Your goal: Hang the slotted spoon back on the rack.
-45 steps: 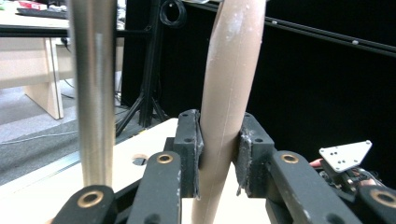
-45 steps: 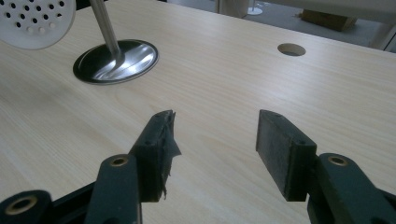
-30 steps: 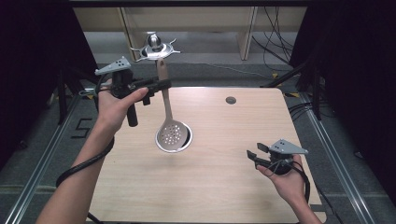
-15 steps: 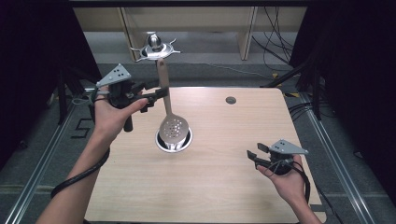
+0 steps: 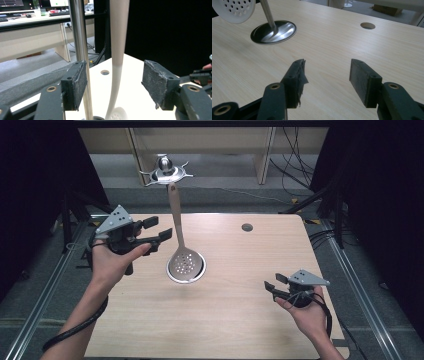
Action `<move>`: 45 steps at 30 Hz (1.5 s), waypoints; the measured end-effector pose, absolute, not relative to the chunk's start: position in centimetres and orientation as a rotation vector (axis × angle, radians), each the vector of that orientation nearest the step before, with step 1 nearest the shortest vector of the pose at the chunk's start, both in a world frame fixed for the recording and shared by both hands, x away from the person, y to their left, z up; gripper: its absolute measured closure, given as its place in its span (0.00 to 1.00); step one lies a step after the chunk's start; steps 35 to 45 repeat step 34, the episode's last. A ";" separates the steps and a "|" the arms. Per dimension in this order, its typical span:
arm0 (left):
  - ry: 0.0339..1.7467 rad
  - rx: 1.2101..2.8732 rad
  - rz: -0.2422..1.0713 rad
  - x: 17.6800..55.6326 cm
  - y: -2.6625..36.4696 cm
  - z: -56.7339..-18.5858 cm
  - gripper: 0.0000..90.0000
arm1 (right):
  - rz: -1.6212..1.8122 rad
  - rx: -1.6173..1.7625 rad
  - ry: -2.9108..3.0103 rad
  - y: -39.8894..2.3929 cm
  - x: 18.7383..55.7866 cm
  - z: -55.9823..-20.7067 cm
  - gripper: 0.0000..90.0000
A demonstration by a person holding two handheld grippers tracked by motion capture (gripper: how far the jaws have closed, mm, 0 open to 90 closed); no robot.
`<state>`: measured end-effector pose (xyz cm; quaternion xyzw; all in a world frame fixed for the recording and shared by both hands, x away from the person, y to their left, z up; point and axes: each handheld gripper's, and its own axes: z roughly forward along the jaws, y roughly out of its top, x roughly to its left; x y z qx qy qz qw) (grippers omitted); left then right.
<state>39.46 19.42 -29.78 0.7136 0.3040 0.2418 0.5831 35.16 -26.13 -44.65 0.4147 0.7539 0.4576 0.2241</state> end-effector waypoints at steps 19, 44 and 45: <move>0.828 1.796 0.535 35.6 21.8 -39.8 0.36 | 1.257 1.146 2.096 -26.1 35.1 -44.7 0.51; 0.939 1.877 0.552 34.6 23.5 -46.6 0.37 | 1.265 1.145 2.112 -25.8 35.1 -45.1 0.47; 0.939 1.877 0.552 34.6 23.5 -46.6 0.37 | 1.265 1.145 2.112 -25.8 35.1 -45.1 0.47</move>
